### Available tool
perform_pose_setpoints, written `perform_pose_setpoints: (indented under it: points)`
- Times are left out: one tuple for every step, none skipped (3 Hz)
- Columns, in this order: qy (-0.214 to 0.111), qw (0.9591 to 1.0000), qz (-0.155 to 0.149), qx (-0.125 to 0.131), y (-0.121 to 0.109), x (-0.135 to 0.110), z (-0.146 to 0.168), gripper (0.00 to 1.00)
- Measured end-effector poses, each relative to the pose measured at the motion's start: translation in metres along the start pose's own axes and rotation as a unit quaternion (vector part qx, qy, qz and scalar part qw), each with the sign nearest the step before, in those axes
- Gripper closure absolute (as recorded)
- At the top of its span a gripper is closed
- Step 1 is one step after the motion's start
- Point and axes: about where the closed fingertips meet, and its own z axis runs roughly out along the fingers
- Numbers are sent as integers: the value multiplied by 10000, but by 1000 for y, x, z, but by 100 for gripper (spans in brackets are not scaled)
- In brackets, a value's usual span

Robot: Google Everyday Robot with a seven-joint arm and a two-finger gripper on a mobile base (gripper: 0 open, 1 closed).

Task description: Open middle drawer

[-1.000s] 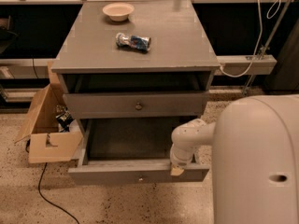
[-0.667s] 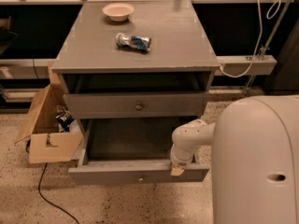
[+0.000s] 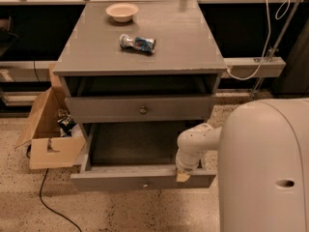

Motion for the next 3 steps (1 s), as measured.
perform_pose_setpoints:
  points:
    - [-27,10000,1,0,1,1,-1,34]
    - [-251,9997,9,-3,6,7,-11,11]
    - [-598,9980,-9,215,18,17,-45,0]
